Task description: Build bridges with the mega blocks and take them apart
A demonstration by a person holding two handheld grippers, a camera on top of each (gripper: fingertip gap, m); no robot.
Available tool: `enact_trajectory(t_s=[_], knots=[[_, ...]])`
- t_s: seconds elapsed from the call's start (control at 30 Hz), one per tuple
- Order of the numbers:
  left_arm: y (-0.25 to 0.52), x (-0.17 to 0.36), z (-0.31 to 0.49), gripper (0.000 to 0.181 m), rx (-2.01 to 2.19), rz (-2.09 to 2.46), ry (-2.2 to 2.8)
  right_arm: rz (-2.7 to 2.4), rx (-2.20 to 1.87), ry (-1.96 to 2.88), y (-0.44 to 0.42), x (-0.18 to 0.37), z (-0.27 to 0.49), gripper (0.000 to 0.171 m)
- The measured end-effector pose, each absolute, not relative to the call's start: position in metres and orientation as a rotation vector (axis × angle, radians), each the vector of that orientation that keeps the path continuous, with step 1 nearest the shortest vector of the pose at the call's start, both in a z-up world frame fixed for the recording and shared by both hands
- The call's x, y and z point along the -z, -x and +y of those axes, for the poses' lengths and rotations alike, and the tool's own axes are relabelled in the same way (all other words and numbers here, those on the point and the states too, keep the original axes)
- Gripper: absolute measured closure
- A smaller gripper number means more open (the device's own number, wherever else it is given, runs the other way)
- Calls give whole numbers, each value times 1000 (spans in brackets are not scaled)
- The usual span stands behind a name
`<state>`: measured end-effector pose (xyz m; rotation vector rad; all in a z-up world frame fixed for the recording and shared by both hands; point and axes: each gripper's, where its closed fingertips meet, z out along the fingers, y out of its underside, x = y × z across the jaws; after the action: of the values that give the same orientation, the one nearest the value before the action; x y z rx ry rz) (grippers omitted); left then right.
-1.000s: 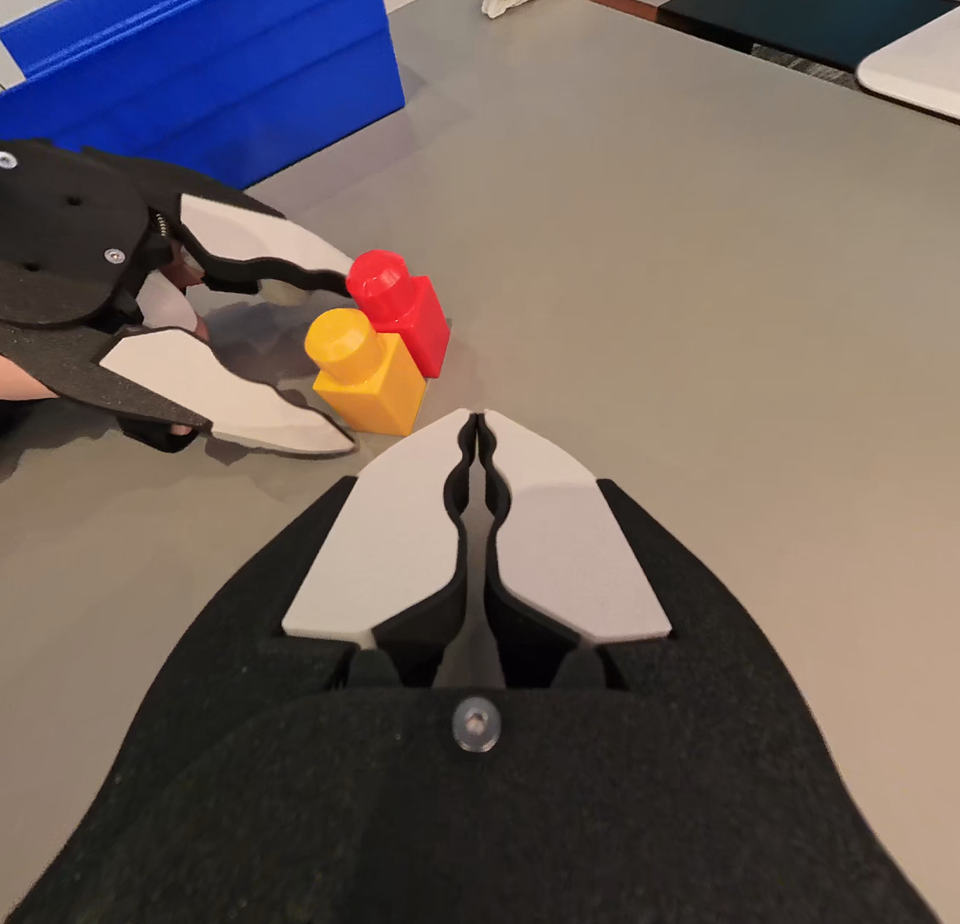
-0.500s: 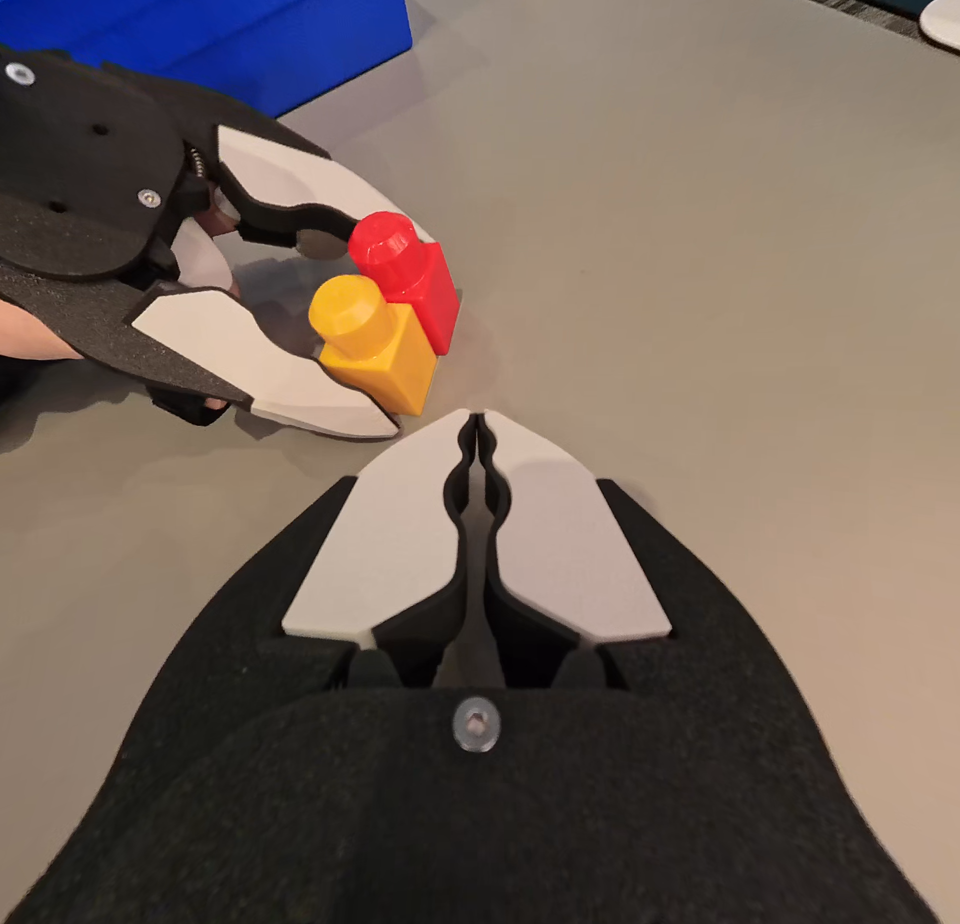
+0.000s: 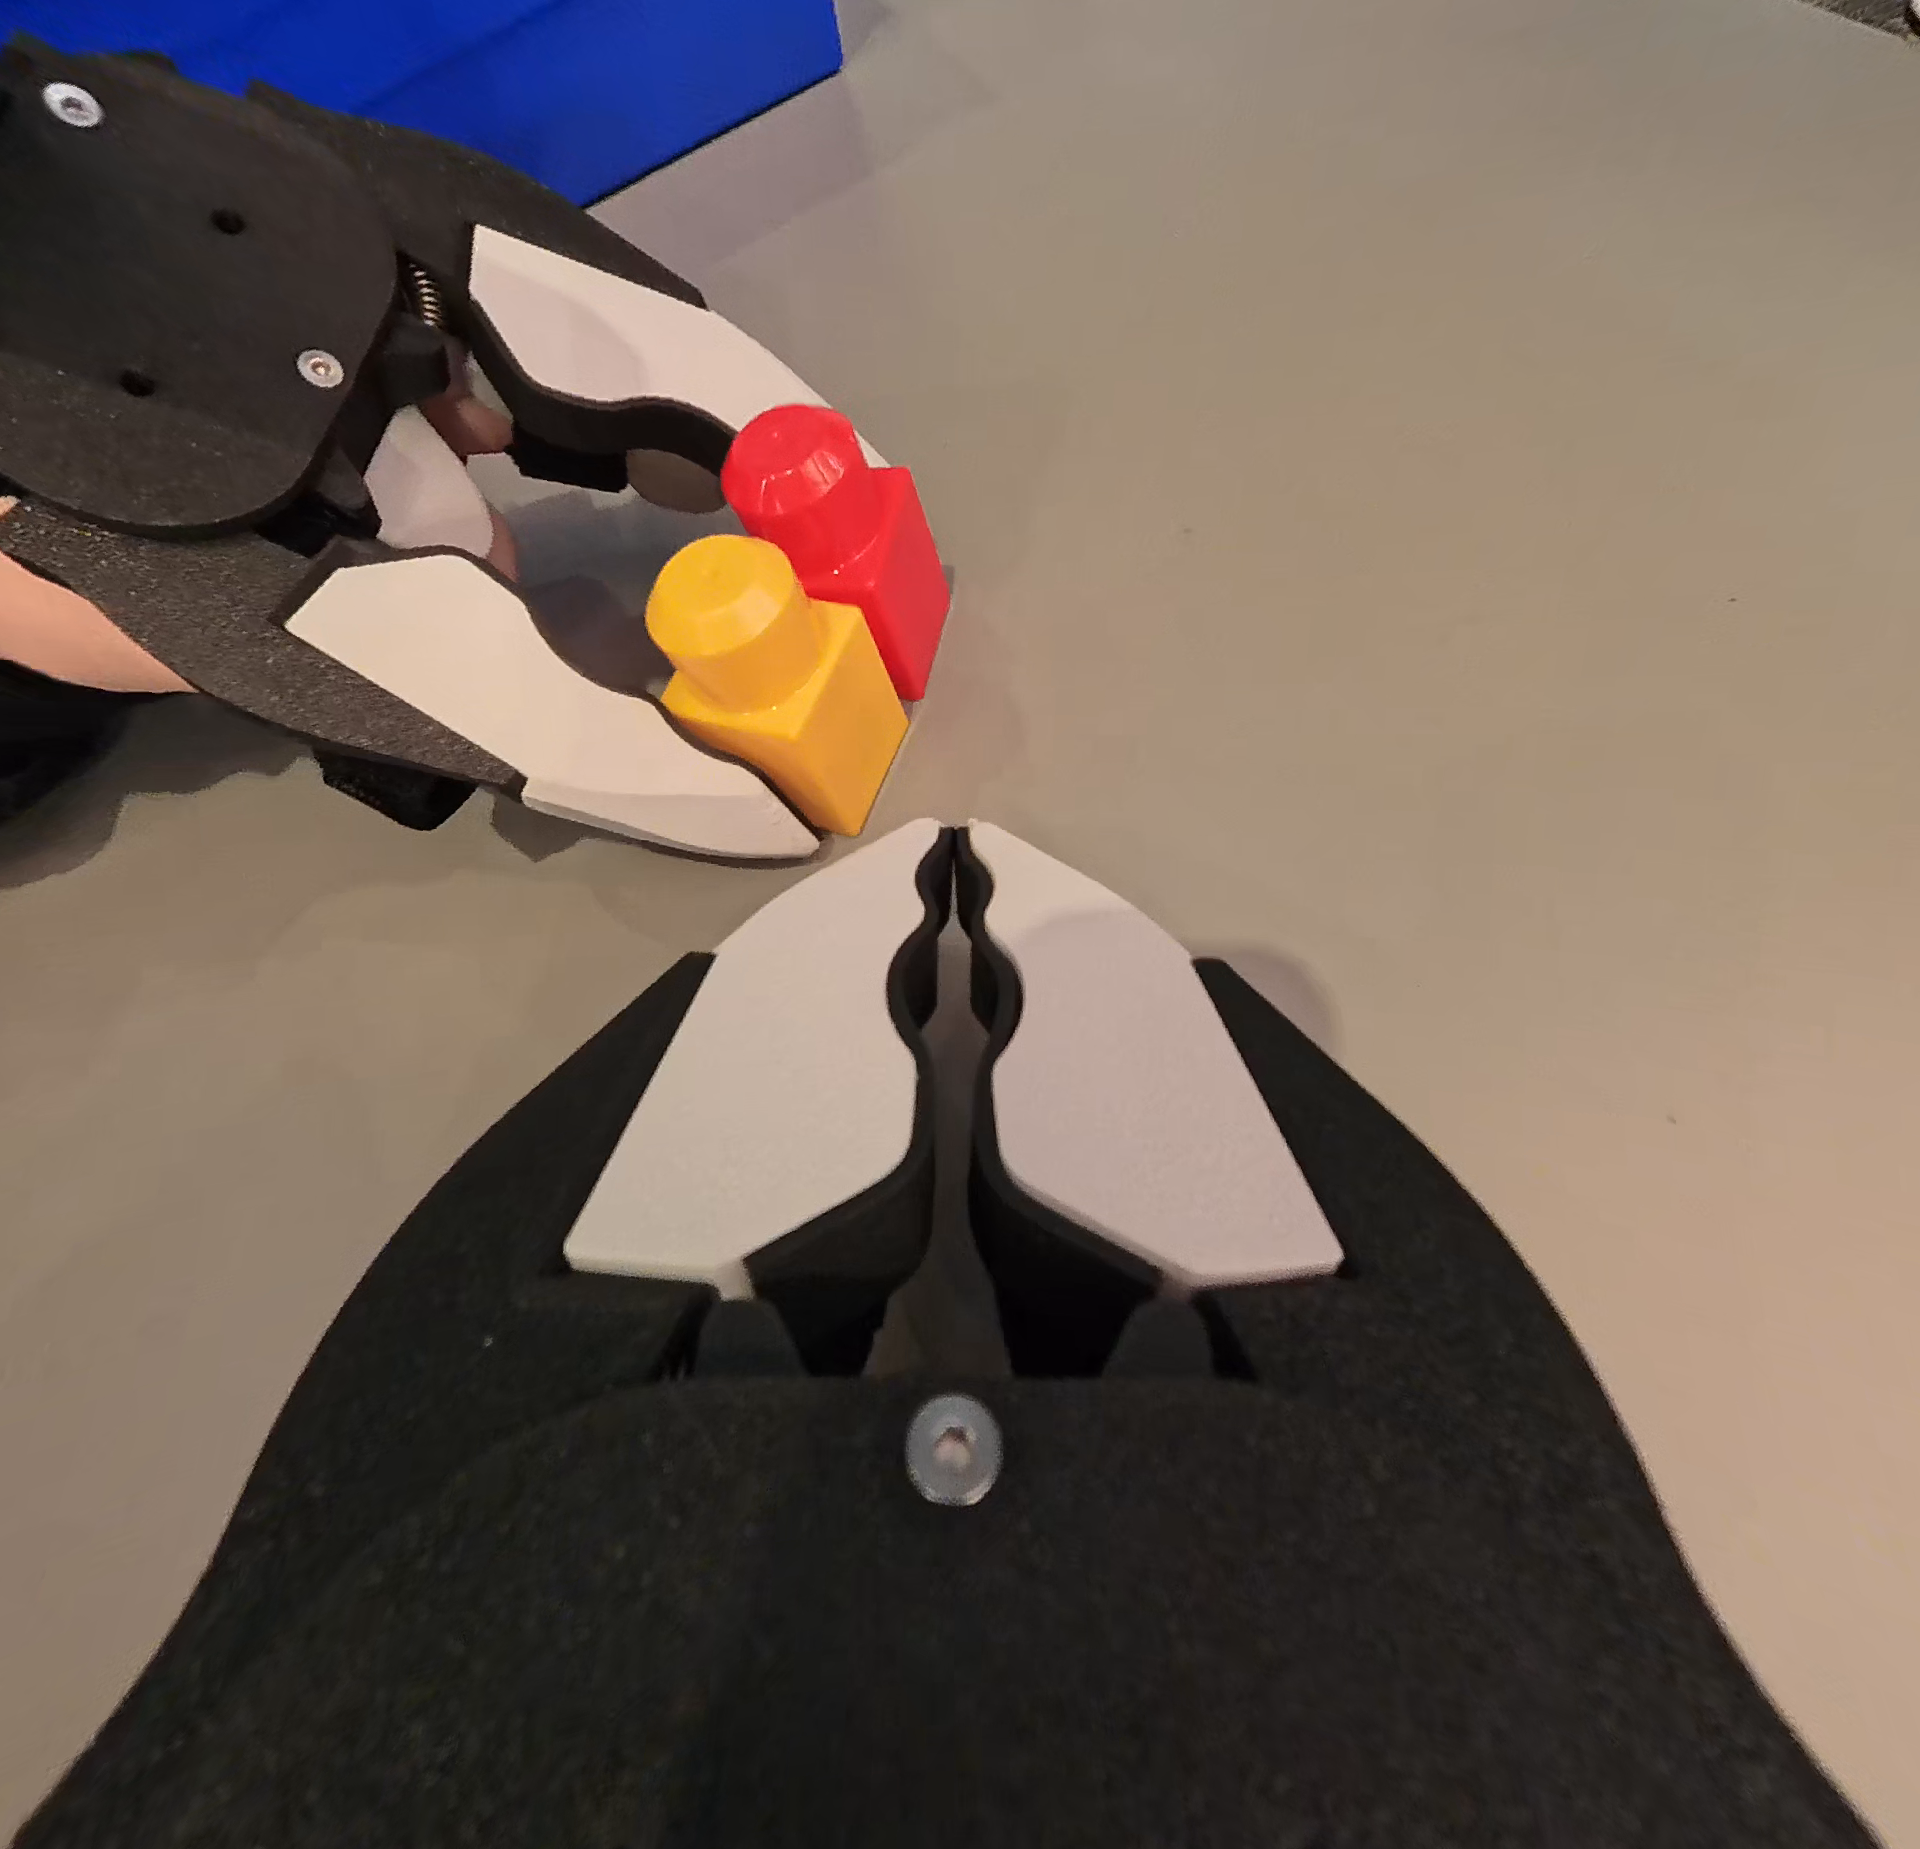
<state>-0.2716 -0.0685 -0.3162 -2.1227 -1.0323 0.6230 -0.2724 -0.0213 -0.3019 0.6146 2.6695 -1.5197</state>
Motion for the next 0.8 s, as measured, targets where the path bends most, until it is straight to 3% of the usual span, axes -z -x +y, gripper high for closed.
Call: enact_trajectory(t_s=[0.6,0.8], knots=[[230,317,-49,101,-487,-762,2210,2632,1529,-548,259,298,-29,171],[233,323,-50,76,-451,-824,2229,2615,1533,-568,261,297,-27,171]])
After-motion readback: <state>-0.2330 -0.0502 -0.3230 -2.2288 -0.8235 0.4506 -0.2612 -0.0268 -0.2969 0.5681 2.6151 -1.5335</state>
